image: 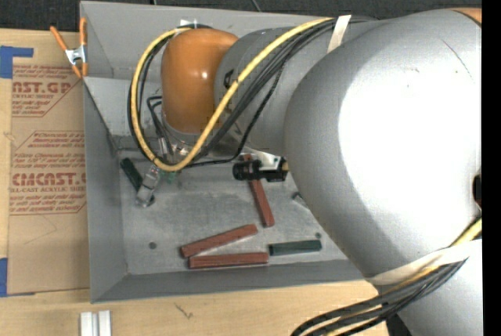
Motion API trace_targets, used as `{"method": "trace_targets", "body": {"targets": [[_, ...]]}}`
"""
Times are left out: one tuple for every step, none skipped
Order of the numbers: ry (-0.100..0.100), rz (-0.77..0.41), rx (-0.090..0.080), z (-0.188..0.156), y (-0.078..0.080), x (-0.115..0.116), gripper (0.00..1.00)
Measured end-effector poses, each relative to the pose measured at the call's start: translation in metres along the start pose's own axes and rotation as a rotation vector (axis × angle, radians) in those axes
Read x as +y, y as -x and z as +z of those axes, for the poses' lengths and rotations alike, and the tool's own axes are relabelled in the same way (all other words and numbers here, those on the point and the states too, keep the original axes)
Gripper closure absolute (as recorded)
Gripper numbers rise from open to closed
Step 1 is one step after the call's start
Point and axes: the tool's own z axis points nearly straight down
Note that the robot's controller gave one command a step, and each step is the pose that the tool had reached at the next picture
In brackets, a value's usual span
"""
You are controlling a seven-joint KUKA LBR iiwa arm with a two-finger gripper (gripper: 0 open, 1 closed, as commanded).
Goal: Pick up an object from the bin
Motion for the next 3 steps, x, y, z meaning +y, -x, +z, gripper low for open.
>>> {"method": "trace_targets", "body": {"targets": [[0.001, 0.030, 0.000, 0.015, -0.008, 0.002, 0.00], [-0.001, 0.316, 0.001, 0.057, -0.005, 0.009, 1.00], [-0.001, 0.316, 0.001, 0.057, -0.005, 0.009, 1.00]]}}
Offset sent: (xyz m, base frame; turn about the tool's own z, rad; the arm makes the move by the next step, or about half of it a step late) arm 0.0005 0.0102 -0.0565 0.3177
